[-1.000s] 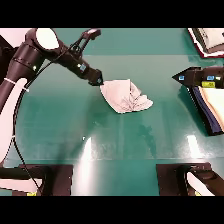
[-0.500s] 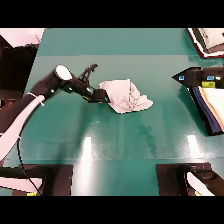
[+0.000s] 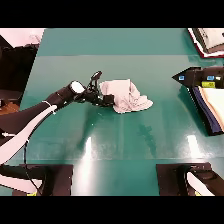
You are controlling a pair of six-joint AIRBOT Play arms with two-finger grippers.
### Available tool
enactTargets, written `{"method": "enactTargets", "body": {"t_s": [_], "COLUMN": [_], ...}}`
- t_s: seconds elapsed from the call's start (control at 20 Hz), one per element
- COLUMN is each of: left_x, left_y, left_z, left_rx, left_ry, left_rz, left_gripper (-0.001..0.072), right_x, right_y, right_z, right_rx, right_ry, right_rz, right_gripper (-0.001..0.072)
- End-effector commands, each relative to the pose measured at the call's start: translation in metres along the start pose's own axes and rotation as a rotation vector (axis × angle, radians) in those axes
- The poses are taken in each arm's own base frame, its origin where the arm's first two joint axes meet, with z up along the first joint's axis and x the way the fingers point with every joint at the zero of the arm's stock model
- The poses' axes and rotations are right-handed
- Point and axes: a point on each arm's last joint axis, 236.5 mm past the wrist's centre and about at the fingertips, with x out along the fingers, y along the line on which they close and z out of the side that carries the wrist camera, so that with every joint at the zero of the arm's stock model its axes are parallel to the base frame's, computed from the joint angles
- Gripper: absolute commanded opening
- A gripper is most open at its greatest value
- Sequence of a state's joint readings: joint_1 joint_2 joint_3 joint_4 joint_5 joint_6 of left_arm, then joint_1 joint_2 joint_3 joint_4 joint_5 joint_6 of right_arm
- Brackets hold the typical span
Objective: Fold the shirts.
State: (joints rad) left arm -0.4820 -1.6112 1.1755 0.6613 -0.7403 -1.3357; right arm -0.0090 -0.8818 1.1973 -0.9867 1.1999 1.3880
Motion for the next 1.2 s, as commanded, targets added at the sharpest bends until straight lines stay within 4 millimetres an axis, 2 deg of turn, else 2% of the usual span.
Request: {"method": "enactTargets", "body": {"t_s": [0.0,0.1,0.2,0.3,0.35,0.4,0.45,0.55,0.7,0.8,0.9,1.0,1.15], "left_x": [-0.003,-0.031,-0.082,-0.132,-0.156,-0.174,-0.185,-0.196,-0.196,-0.196,-0.196,-0.196,-0.196], "left_y": [-0.010,-0.023,-0.035,-0.034,-0.029,-0.024,-0.020,-0.013,-0.011,-0.011,-0.011,-0.011,-0.010], "left_z": [0.003,0.008,0.020,0.026,0.030,0.032,0.033,0.028,0.021,0.021,0.020,0.020,0.016], "left_rx": [0.012,0.110,0.267,0.368,0.394,0.405,0.408,0.406,0.406,0.406,0.404,0.402,0.396], "left_ry": [0.008,0.050,0.052,0.053,0.042,0.024,0.014,0.033,0.066,0.066,0.066,0.067,0.085], "left_rz": [-0.021,-0.041,-0.025,0.028,0.068,0.100,0.122,0.145,0.150,0.150,0.150,0.150,0.148], "left_gripper": [0.0022,0.0021,0.0022,0.0022,0.0023,0.0023,0.0022,0.0023,0.0023,0.0023,0.0023,0.0023,0.0023], "right_x": [0.000,0.000,0.007,0.024,0.040,0.062,0.085,0.136,0.198,0.228,0.255,0.278,0.302], "right_y": [0.001,0.001,-0.001,-0.006,-0.010,-0.013,-0.014,-0.014,0.012,0.034,0.047,0.057,0.064], "right_z": [-0.002,-0.007,-0.022,-0.049,-0.059,-0.067,-0.076,-0.098,-0.124,-0.139,-0.148,-0.152,-0.159], "right_rx": [0.000,0.000,0.013,0.043,0.064,0.096,0.138,0.222,0.325,0.336,0.304,0.287,0.295], "right_ry": [0.009,0.028,0.107,0.253,0.307,0.336,0.358,0.382,0.401,0.435,0.458,0.471,0.504], "right_rz": [0.003,0.005,0.016,0.037,0.047,0.066,0.088,0.132,0.266,0.318,0.314,0.314,0.311], "right_gripper": [0.0016,0.0016,0.0017,0.0022,0.0136,0.0398,0.0491,0.0490,0.0490,0.0489,0.0489,0.0482,0.0469]}}
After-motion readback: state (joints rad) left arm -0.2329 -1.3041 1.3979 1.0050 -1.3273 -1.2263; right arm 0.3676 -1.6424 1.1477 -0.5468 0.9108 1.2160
